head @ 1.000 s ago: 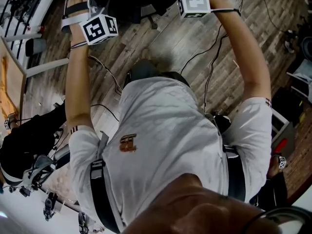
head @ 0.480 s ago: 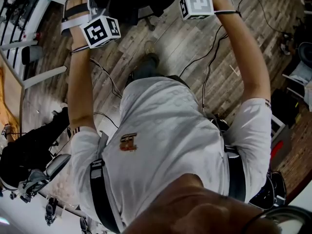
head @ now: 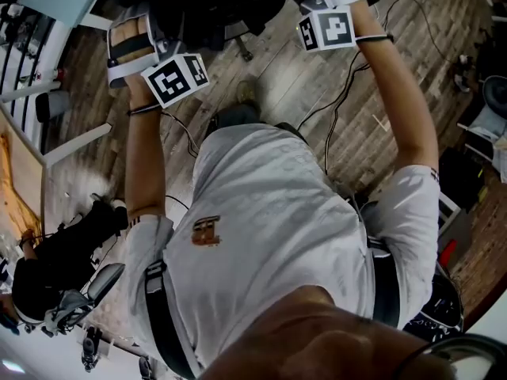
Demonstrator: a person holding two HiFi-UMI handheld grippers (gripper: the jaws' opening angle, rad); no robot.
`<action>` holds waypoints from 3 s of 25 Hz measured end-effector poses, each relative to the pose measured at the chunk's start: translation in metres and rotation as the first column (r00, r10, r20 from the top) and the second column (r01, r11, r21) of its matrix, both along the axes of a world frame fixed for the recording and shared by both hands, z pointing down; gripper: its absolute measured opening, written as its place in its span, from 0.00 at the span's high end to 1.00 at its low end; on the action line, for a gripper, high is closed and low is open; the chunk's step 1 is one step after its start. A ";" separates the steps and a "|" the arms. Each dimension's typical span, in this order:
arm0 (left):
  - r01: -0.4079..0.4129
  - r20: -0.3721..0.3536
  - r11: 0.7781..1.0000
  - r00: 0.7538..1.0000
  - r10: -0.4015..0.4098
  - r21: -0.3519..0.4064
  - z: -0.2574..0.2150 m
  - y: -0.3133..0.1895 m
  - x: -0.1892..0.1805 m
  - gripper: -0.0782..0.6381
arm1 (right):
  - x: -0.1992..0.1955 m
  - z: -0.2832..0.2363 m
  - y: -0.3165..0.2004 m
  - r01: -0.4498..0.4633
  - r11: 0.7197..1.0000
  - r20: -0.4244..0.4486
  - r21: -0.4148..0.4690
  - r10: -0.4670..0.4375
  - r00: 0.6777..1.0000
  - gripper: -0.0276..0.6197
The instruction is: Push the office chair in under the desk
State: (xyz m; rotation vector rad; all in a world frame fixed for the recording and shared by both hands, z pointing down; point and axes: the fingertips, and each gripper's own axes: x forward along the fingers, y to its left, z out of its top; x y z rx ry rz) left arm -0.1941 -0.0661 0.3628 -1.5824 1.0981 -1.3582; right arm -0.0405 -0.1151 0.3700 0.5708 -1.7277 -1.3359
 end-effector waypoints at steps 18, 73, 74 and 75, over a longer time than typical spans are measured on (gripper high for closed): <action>0.034 -0.025 0.999 0.999 -0.035 -0.009 -0.001 -0.084 0.011 0.43 | 0.004 -0.001 -0.097 0.072 0.997 0.024 0.017 -0.072 0.997 0.57; 0.464 -0.043 0.886 0.885 -0.463 0.012 0.007 -0.465 -0.015 0.42 | -0.062 0.007 -0.534 0.385 0.923 0.013 -0.001 -0.385 0.923 0.57; 0.465 -0.043 0.885 0.885 -0.464 0.010 0.008 -0.469 -0.017 0.42 | -0.064 0.007 -0.538 0.384 0.923 0.013 0.000 -0.384 0.923 0.57; 0.466 -0.042 0.885 0.884 -0.466 0.008 0.008 -0.472 -0.018 0.42 | -0.066 0.008 -0.541 0.384 0.924 0.013 -0.001 -0.383 0.923 0.57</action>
